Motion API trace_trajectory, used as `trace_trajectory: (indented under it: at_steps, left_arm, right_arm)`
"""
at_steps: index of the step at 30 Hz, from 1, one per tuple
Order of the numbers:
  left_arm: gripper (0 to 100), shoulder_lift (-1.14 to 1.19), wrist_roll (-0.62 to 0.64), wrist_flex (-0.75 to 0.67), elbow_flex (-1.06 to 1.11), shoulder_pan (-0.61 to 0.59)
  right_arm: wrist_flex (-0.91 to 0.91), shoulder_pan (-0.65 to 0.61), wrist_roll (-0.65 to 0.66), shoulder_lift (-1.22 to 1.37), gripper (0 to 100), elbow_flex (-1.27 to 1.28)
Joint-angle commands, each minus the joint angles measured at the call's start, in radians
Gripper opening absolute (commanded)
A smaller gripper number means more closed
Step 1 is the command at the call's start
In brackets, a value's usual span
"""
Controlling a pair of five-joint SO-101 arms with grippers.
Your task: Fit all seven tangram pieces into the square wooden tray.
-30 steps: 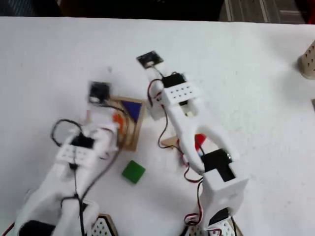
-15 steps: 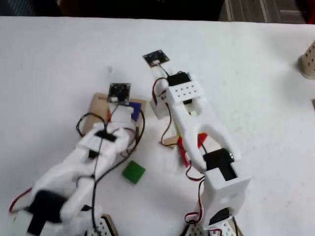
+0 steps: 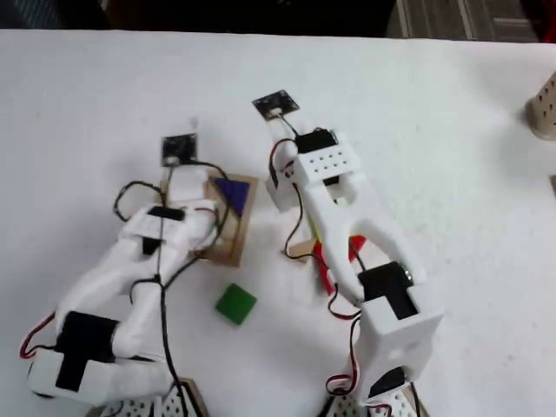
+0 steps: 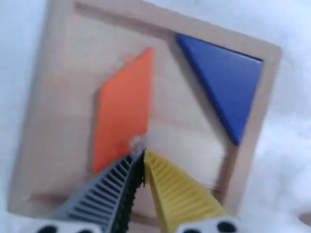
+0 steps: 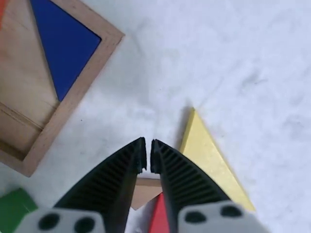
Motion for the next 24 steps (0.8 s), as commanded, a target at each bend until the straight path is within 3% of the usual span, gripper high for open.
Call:
trace_trajectory:
  at_steps: [1, 7, 15, 24]
  left_arm:
    - [2, 0.002, 0.012, 0.014, -0.049, -0.105]
    - [2, 0.005, 0.012, 0.015, -0.080, -0.194]
    - [2, 0.012, 0.012, 0.002, -0.092, -0.189]
    - [2, 0.015, 0.012, -0.130, -0.094, -0.189]
  right_arm:
    - [-0.012, 0.004, -0.009, -0.064, 1.9, -0.006]
    - [-0.012, 0.004, -0.009, -0.064, 1.9, -0.006]
    - [-0.012, 0.004, -0.009, -0.064, 1.9, -0.006]
    - [-0.012, 0.004, -0.009, -0.064, 1.9, -0.005]
